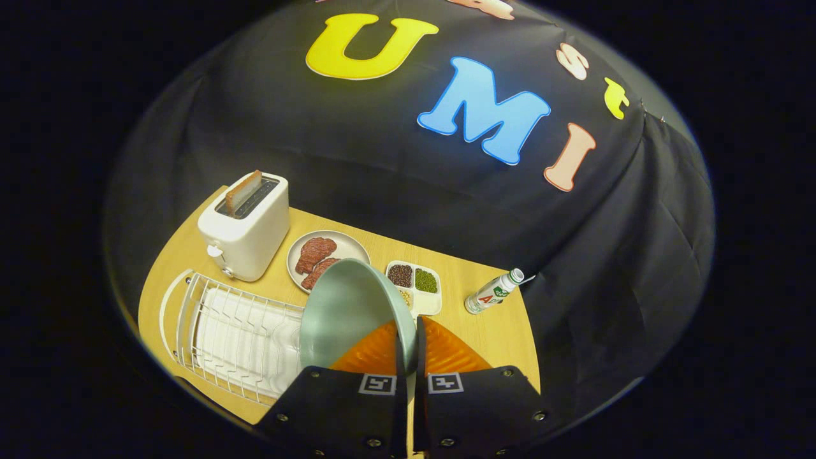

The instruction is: Take the plate from the dish rack, then take the spoon from the basket and place it into the plate.

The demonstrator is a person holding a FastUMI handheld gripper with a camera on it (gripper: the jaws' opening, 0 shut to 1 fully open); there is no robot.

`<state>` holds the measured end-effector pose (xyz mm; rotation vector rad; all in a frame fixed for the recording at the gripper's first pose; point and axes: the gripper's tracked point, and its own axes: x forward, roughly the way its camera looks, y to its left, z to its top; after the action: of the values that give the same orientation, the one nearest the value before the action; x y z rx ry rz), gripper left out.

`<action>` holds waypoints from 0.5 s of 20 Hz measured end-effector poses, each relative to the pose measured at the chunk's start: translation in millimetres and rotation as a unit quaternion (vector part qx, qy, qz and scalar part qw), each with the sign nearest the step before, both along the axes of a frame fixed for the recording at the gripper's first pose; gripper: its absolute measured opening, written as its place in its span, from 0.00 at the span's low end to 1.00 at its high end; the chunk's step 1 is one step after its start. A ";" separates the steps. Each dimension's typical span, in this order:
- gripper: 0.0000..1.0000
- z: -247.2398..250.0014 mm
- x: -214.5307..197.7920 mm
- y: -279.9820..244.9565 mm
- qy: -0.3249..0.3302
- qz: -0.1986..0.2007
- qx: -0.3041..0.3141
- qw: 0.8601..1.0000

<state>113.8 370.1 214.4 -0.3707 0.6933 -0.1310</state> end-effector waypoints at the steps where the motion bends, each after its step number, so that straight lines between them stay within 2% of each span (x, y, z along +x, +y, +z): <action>1: 0.04 4.7 -8.6 -10.6 0.000 0.000 0.012 1.000; 4: 0.04 13.6 -30.0 -38.8 -0.003 0.001 0.049 0.999; 10: 0.04 16.7 -77.9 -93.3 -0.005 0.033 0.121 0.992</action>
<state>35.9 276.8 231.1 -0.1602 0.6773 0.0151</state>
